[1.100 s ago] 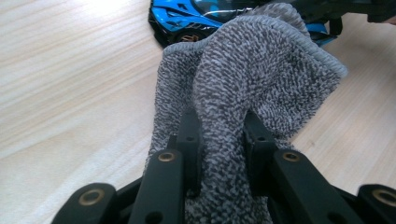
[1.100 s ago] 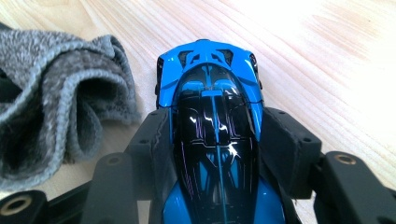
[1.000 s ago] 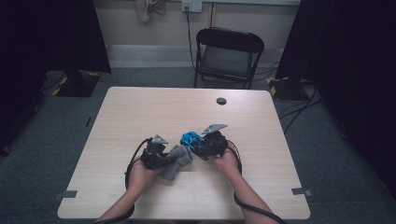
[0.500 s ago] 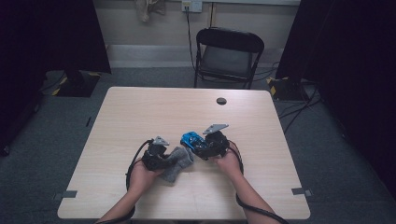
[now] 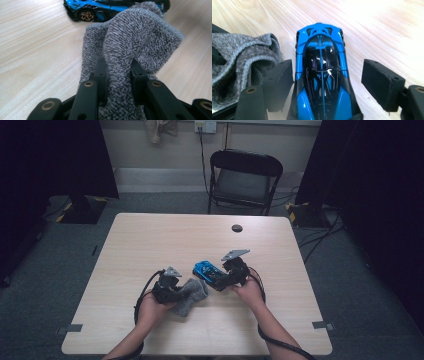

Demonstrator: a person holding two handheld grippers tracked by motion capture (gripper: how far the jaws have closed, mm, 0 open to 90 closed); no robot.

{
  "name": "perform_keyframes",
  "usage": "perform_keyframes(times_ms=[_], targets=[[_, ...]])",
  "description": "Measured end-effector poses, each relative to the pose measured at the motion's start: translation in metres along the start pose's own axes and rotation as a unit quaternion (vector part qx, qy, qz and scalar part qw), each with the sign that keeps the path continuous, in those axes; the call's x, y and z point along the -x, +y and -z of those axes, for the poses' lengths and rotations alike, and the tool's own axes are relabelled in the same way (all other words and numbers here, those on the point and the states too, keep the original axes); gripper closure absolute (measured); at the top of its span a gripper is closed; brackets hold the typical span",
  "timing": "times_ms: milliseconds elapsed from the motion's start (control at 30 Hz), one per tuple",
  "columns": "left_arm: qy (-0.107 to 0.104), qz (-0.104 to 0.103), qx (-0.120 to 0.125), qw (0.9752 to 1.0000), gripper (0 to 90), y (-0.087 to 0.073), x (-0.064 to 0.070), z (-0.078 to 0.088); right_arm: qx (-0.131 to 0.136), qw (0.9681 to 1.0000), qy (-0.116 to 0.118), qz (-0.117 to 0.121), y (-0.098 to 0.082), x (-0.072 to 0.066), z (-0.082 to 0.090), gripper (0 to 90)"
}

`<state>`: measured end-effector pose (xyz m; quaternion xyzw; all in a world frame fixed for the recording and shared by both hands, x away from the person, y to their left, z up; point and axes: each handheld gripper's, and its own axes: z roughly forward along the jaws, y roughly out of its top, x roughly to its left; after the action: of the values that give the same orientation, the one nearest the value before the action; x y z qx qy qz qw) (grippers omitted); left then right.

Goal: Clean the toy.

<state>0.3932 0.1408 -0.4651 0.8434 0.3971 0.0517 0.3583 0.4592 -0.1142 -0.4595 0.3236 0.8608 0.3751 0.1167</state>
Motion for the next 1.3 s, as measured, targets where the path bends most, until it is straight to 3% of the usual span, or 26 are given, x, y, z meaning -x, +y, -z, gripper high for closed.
perform_keyframes(times_ms=[100, 333, 567, 833, 1067, 1200, 1300], targets=[[-0.007, -0.004, 0.003, 1.0000, 72.6, 0.002, 0.007, 0.000, 0.004, 1.0000, -0.002, 0.003, 0.001, 0.002, 0.008, 24.8], [-0.033, -0.030, 0.000, 0.9990, 72.5, 0.008, 0.030, -0.004, 0.020, 0.9996, 0.012, -0.016, -0.003, 0.011, 0.024, 24.6], [-0.056, -0.047, 0.000, 0.9973, 72.5, 0.017, 0.054, -0.014, 0.019, 0.9996, 0.012, -0.016, -0.006, 0.015, 0.034, 24.2], [-0.082, -0.069, -0.003, 0.9942, 72.5, 0.032, 0.084, -0.040, 0.028, 0.9994, 0.006, -0.022, -0.012, 0.024, 0.046, 24.0], [-0.094, -0.102, -0.017, 0.9902, 72.5, 0.049, 0.114, -0.066, 0.029, 0.9992, -0.006, -0.026, -0.019, 0.034, 0.057, 23.8], [-0.096, -0.112, -0.022, 0.9889, 72.5, 0.058, 0.122, -0.077, 0.036, 0.9989, -0.012, -0.026, -0.022, 0.038, 0.064, 24.3], [-0.101, -0.108, -0.019, 0.9888, 69.9, 0.063, 0.123, -0.082, 0.039, 0.9987, -0.014, -0.029, -0.025, 0.041, 0.067, 24.3]])
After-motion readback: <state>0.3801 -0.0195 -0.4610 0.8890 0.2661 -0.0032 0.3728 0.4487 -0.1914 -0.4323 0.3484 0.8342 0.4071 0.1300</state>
